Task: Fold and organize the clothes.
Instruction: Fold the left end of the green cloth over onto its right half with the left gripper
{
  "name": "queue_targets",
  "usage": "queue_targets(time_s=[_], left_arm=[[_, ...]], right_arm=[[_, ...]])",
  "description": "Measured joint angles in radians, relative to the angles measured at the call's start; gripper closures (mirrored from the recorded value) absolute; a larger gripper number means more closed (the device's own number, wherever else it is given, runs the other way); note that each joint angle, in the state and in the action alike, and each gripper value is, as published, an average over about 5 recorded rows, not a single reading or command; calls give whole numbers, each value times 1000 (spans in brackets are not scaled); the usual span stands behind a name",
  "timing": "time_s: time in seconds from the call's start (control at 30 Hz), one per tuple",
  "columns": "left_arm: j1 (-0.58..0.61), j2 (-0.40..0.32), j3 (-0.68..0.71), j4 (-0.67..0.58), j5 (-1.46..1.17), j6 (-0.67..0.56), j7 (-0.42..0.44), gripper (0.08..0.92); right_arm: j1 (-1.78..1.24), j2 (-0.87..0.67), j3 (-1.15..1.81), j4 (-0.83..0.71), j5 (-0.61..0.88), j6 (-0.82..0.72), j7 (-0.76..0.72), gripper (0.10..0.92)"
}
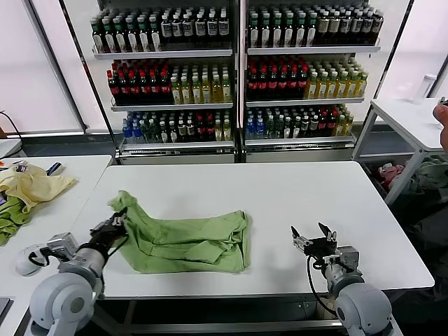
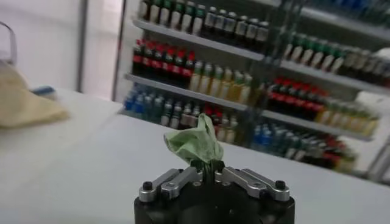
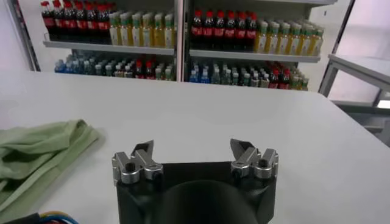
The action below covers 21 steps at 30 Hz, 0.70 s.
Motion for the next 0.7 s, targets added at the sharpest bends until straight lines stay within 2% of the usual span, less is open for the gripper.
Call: queue_targets(time_s=[0.23, 0.6, 0.7], left_arm=[[-48, -96, 132, -9, -77, -2, -15, 866], [-148, -228, 335, 109, -39, 10, -27, 864], [-170, -250, 378, 136, -12, 12, -23, 818]], right_arm=[[17, -2, -14, -11, 2, 9, -4, 203], [33, -5, -26, -24, 12, 22, -10, 203], [36, -9, -26, -26, 17, 25, -10, 203]])
